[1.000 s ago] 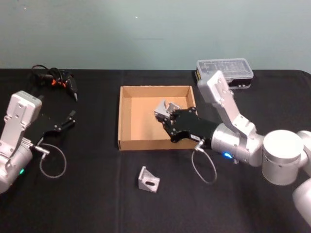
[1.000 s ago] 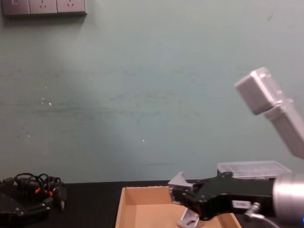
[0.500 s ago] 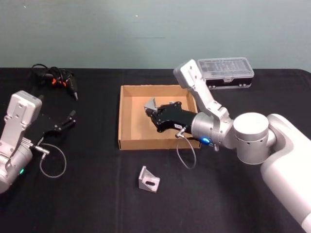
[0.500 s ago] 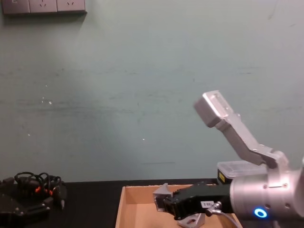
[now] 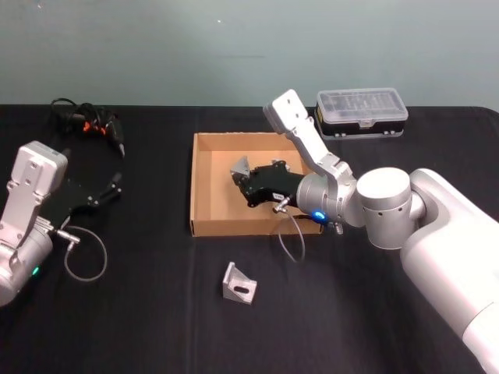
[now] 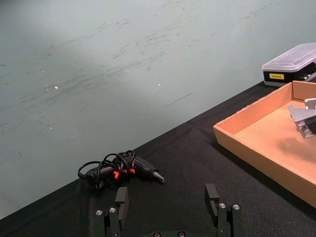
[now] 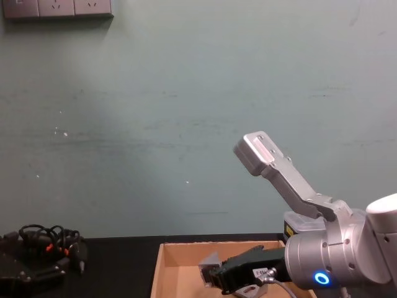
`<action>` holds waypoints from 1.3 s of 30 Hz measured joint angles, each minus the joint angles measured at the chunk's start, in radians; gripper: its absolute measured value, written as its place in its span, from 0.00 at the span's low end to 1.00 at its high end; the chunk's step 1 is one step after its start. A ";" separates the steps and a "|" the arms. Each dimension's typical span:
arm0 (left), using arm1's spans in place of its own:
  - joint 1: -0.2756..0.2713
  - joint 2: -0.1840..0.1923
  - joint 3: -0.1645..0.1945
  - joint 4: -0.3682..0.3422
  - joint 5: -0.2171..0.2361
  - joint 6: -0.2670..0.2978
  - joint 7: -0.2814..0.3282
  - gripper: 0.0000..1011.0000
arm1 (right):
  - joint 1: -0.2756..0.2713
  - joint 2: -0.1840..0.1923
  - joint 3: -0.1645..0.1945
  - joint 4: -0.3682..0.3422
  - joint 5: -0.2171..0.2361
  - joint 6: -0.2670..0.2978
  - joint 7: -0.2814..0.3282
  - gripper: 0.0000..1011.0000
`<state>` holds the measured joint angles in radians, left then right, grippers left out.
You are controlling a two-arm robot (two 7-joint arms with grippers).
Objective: Use one hand to pick up the angle iron from the table and place it into the box.
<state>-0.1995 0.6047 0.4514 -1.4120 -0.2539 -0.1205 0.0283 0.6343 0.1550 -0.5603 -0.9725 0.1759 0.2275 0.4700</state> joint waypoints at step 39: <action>0.000 0.000 0.000 0.000 0.000 0.000 0.000 1.00 | 0.009 -0.012 0.004 0.024 -0.016 0.010 -0.004 0.61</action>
<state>-0.1995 0.6047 0.4514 -1.4120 -0.2539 -0.1206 0.0283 0.6432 0.1429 -0.5567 -0.9482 0.1600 0.2373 0.4662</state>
